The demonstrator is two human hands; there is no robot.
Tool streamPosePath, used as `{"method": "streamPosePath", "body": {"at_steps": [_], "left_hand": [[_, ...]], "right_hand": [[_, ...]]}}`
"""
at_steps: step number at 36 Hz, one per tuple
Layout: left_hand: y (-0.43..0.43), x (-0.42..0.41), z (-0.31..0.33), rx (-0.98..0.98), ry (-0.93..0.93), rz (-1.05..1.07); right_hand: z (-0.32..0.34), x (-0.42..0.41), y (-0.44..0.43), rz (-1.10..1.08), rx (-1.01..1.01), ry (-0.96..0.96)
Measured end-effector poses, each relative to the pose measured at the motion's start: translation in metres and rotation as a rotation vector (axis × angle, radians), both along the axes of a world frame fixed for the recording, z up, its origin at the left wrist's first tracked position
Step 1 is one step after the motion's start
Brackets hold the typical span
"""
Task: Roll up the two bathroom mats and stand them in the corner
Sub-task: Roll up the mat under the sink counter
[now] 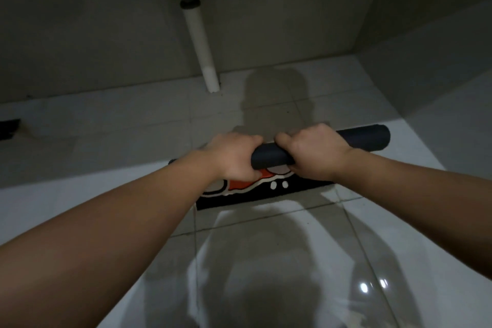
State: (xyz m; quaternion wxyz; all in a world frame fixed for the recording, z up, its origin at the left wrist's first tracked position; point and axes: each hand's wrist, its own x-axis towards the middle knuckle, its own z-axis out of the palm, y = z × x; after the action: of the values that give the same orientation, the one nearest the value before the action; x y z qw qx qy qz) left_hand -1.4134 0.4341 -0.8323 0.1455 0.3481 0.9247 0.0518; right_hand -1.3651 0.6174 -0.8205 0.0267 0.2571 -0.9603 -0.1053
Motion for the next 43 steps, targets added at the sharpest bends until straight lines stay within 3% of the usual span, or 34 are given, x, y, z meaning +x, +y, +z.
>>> {"method": "streamPosePath", "body": {"at_steps": [4,8,14,18,21,26,29,35,40,43], "left_hand": [[-0.003,0.0,-0.003,0.061,-0.117,0.044],[-0.002,0.002,-0.007,0.045,0.055,0.026],[-0.01,0.006,-0.014,0.034,0.441,-0.117],[-0.007,0.008,-0.013,0.042,0.488,-0.11],[-0.004,0.006,-0.012,0.058,0.417,-0.079],[-0.001,0.001,-0.009,0.024,-0.075,-0.015],[-0.003,0.002,-0.012,0.063,-0.165,0.027],[-0.004,0.003,-0.019,0.062,0.001,0.009],[-0.011,0.006,-0.017,0.015,0.425,-0.171],[-0.011,0.007,-0.019,0.03,0.449,-0.176]], "right_hand": [[-0.009,0.002,0.004,0.061,0.001,0.089],[-0.014,0.001,0.004,0.053,-0.002,0.1],[0.003,-0.011,0.005,-0.17,-0.236,-0.474],[0.01,-0.014,0.008,-0.274,-0.343,-0.588],[0.011,-0.012,0.005,-0.243,-0.247,-0.473],[-0.004,0.001,0.007,0.008,0.042,-0.069],[-0.009,0.006,0.006,0.063,0.062,0.001],[-0.011,0.004,0.005,0.006,0.021,-0.021],[-0.004,-0.007,0.008,-0.254,-0.239,-0.523],[-0.002,-0.007,0.011,-0.28,-0.281,-0.549]]}}
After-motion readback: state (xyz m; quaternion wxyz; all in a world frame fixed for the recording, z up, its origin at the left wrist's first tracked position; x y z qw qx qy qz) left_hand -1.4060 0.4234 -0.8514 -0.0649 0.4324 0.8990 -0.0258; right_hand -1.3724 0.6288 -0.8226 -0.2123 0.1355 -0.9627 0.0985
